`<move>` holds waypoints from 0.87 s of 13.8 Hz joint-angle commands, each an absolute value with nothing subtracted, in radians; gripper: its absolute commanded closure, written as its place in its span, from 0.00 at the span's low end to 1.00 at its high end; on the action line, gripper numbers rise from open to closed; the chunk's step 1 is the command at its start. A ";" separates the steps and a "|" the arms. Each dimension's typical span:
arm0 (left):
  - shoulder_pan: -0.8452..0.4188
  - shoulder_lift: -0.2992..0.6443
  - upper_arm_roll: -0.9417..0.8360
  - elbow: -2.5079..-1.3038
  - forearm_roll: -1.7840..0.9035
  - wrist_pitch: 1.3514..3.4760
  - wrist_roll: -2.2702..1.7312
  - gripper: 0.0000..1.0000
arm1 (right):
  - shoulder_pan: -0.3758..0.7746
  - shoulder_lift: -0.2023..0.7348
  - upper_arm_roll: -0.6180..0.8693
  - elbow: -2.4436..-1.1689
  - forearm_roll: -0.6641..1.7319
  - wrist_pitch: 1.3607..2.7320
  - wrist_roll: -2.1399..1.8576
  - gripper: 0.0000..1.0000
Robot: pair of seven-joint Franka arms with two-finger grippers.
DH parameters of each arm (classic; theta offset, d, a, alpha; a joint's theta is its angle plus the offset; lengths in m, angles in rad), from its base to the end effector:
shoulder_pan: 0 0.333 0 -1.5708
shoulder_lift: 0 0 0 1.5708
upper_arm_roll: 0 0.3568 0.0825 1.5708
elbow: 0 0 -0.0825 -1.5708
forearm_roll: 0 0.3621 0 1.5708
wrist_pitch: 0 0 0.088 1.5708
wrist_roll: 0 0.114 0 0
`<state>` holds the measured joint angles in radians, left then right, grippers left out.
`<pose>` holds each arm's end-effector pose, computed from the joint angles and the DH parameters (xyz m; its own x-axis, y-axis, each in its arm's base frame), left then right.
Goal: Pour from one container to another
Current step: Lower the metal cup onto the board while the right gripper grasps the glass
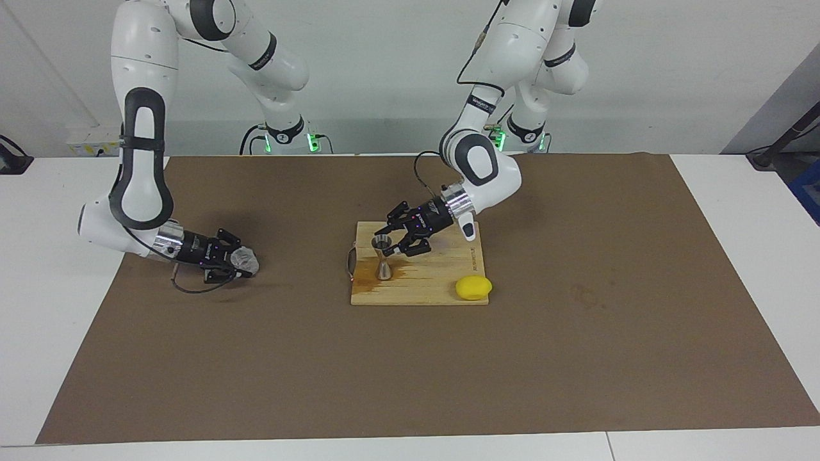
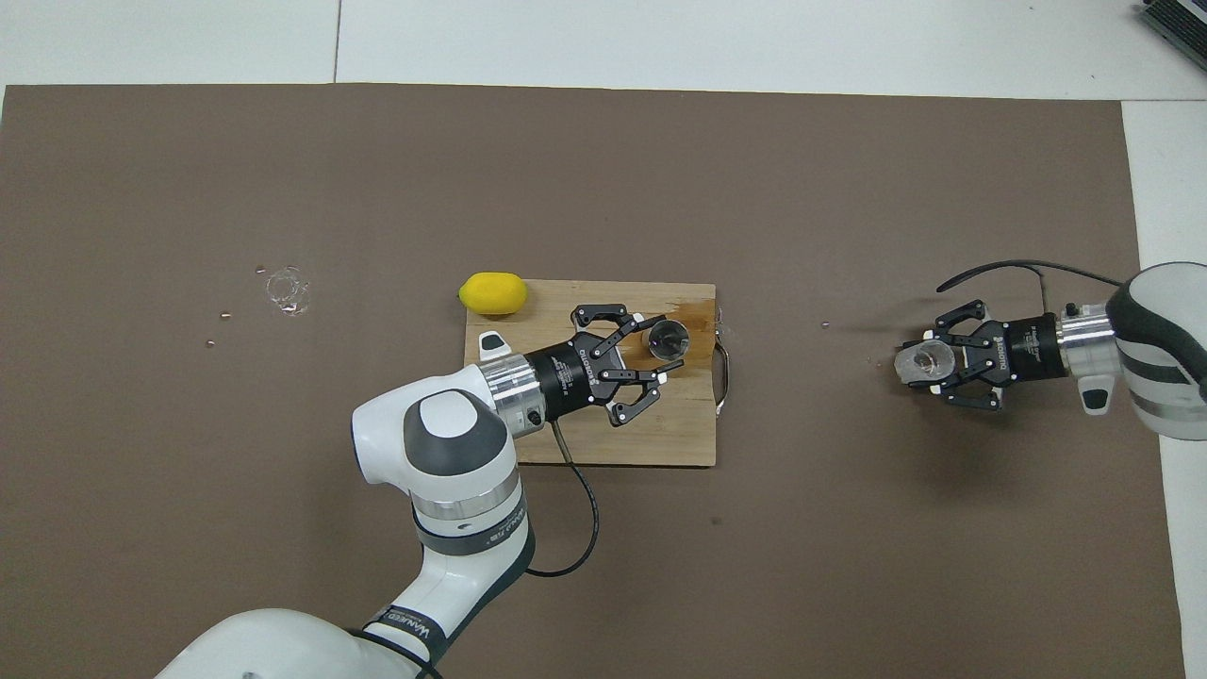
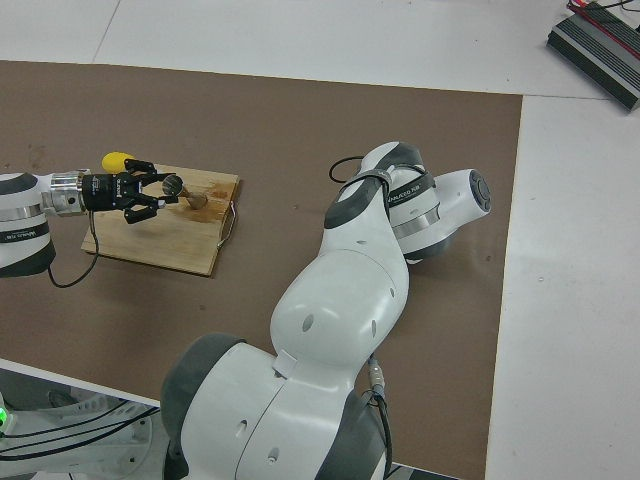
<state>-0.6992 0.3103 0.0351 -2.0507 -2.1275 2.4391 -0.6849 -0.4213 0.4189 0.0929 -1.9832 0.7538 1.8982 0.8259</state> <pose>0.4720 -0.3779 0.3486 -0.0877 0.2950 -0.9515 0.9570 0.2900 0.0017 0.5505 -0.1329 0.2887 -0.0479 -0.6804 -0.7313 -0.9974 -0.0065 0.0713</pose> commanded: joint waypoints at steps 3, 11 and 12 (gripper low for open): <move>-0.721 0.316 0.048 -2.052 -2.126 2.456 -0.695 0.00 | -0.420 0.348 0.098 -2.008 0.779 1.902 0.827 1.00; -0.721 0.314 0.048 -2.065 -2.126 2.454 -0.690 0.00 | -0.241 0.215 0.095 -2.008 0.765 1.989 1.101 1.00; -0.712 0.313 0.048 -2.065 -2.126 2.450 -0.690 0.00 | -0.217 0.206 0.095 -2.003 0.764 2.003 1.148 1.00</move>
<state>-0.7032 0.3170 0.0347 -2.0582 -2.1273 2.4399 -0.6849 -0.2465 0.2458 0.0962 -1.9829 0.7539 1.9643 1.0824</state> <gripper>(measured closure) 0.000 0.493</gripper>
